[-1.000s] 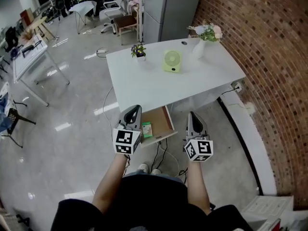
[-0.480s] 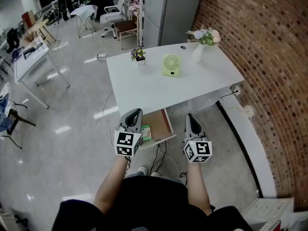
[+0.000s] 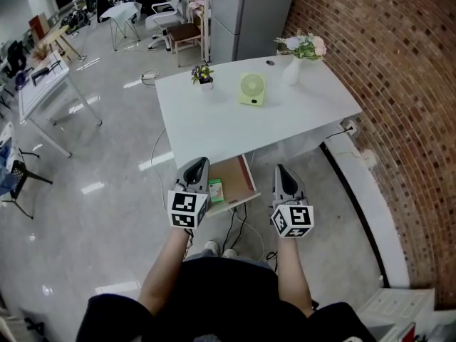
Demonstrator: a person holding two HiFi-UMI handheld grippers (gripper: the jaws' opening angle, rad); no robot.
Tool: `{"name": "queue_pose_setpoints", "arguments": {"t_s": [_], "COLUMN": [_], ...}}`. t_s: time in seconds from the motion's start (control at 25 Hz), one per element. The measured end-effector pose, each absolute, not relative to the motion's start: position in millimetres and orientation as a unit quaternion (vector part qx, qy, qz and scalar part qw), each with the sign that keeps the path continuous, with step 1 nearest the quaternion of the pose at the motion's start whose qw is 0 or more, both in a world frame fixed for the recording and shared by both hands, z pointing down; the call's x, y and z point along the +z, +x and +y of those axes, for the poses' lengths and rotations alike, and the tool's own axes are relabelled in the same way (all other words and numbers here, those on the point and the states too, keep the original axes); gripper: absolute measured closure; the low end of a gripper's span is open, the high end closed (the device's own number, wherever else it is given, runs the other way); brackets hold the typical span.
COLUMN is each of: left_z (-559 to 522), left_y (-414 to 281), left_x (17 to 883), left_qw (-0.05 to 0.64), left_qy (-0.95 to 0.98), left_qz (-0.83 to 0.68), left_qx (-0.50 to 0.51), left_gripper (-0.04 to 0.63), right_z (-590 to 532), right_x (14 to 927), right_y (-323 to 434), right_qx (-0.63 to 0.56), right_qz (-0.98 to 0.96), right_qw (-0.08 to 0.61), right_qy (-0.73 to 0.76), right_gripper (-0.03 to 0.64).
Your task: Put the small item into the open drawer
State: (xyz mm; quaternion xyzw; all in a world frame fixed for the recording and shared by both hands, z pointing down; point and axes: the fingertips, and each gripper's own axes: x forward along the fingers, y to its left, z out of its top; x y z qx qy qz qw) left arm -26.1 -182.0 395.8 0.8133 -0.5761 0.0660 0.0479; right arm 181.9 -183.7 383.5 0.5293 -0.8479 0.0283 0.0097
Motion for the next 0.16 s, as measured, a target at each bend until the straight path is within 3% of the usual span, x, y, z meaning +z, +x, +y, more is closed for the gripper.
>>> {"name": "queue_pose_setpoints", "arguments": {"t_s": [0.16], "left_z": [-182.9], "left_y": [-23.0], "left_x": [397.4], "left_qw": [0.052], "left_qy": [0.814], "left_qz": [-0.574], "left_qx": [0.068], "left_gripper": [0.574], "right_z": [-185.6], "right_x": [385.1], "right_y": [184.4], "right_qx": [0.032], "right_qz": [-0.848], "right_qw": [0.012], "right_qy": [0.53], "right_gripper": [0.617]}}
